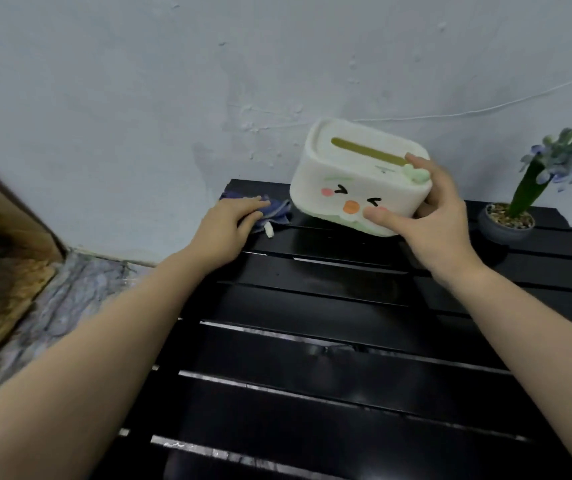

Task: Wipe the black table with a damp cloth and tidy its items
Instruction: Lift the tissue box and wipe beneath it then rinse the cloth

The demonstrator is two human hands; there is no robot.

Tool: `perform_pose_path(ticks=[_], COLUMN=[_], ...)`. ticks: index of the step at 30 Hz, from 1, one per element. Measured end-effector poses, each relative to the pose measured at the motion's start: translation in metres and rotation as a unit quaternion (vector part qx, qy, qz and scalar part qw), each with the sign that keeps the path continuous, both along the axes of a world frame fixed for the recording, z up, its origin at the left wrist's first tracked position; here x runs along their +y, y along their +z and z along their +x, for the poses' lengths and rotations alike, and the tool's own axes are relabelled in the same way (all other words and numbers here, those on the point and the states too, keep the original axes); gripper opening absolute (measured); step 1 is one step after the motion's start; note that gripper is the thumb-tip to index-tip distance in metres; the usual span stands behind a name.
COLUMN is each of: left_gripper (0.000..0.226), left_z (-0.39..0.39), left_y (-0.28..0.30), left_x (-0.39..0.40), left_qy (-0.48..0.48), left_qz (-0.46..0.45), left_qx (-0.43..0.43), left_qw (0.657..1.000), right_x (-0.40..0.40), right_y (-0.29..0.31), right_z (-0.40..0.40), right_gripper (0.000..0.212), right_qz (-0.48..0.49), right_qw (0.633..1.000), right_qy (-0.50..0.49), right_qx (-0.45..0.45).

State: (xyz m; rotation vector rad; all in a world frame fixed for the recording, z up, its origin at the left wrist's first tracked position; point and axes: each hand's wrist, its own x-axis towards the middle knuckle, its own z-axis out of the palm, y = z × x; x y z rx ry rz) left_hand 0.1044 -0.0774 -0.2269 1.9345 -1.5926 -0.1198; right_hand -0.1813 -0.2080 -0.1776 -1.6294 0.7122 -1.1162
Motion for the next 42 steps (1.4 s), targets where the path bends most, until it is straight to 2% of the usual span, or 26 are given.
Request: perform_pose_path(ticks=[4,7,10,13,16,18,20,22,24,27,33,42], left_gripper=[0.030,0.028,0.025,0.026,0.025,0.032,0.051,0.062,0.062,0.058,0.053,0.045], left_z=[-0.046,-0.091,-0.113,-0.103,-0.066,-0.039,-0.019,-0.012,-0.013,-0.034,-0.118,-0.191], left_y=[0.009,0.019,0.028,0.044,0.065,0.066,0.047,0.020,0.003,0.008,0.018,0.021], left_x=[0.029,0.056,0.069,0.054,0.024,0.006,-0.007,-0.017,-0.030,-0.051,-0.083,-0.046], left_qy=[-0.048,-0.119,-0.164,-0.086,0.058,0.132,0.159,0.167,0.169,0.126,-0.052,-0.277], left_qz=[-0.014,-0.011,0.000,-0.027,-0.082,-0.059,0.072,0.188,0.181,0.158,0.139,0.106], left_qx=[-0.007,-0.004,0.033,0.136,0.165,0.118,0.054,-0.035,-0.099,-0.109,-0.092,-0.008], left_qw=[0.999,0.993,0.986,0.987,0.981,0.982,0.983,0.967,0.964,0.973,0.985,0.955], right_x=[0.005,0.009,0.011,0.011,0.009,0.006,0.001,-0.005,-0.012,-0.018,-0.022,-0.019], right_y=[0.018,0.032,0.044,0.057,0.069,0.075,0.077,0.076,0.074,0.071,0.069,0.075], right_z=[-0.008,-0.012,-0.014,-0.017,-0.021,-0.023,-0.025,-0.026,-0.028,-0.030,-0.029,-0.030], right_gripper=[0.082,0.082,0.081,0.078,0.076,0.077,0.079,0.079,0.078,0.078,0.080,0.081], right_qz=[-0.008,-0.017,-0.030,-0.044,-0.051,-0.056,-0.058,-0.061,-0.066,-0.078,-0.089,-0.078], right_qw=[1.000,1.000,0.999,0.999,0.998,0.997,0.997,0.996,0.996,0.995,0.994,0.995], right_qy=[-0.003,-0.001,0.002,0.000,-0.017,-0.029,-0.035,-0.039,-0.038,-0.034,-0.031,-0.038], right_qx=[-0.018,-0.017,-0.016,-0.020,-0.027,-0.034,-0.045,-0.051,-0.053,-0.046,-0.054,-0.047])
